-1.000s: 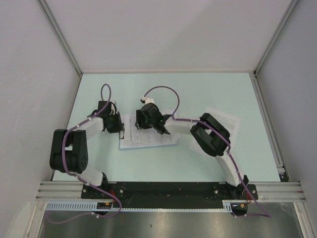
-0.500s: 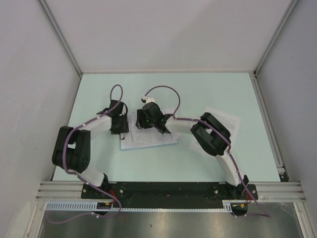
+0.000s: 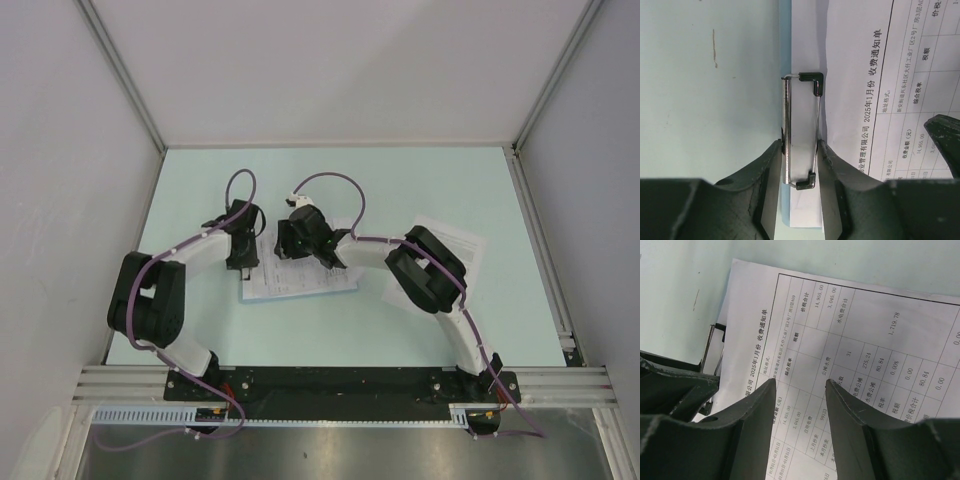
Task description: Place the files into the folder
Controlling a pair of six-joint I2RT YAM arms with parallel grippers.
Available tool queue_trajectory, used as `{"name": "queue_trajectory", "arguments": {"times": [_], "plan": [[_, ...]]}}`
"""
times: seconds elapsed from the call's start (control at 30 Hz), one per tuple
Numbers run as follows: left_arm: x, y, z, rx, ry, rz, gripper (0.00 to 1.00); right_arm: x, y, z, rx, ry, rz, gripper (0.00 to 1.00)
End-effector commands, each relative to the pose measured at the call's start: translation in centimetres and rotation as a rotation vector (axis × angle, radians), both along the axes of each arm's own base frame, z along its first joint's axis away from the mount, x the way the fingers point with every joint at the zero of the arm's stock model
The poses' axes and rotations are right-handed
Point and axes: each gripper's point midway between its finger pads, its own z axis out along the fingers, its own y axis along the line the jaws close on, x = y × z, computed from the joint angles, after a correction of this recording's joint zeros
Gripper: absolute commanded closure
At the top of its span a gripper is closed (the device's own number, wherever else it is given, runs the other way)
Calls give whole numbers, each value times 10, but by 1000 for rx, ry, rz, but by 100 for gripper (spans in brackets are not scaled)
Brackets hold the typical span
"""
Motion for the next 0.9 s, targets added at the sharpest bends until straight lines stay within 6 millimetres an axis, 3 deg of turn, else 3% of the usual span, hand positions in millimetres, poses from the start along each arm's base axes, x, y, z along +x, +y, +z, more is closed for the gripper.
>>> {"name": "queue_trajectory", "arguments": {"times": [0.0, 0.23, 0.67, 0.77, 0.87], "plan": [[18, 2, 16, 35, -40, 6, 60, -32, -29, -65, -157, 146, 32, 51], [22, -1, 10, 36, -10, -9, 54, -33, -30, -67, -159, 152, 41, 52], [14, 5, -9, 70, 39, -21, 60, -34, -30, -70, -157, 161, 48, 54], [9, 2, -20, 52, 73, -38, 67, -31, -32, -69, -156, 160, 42, 54], [5, -3, -26, 8, 95, -57, 80, -33, -31, -70, -155, 166, 47, 54]]}}
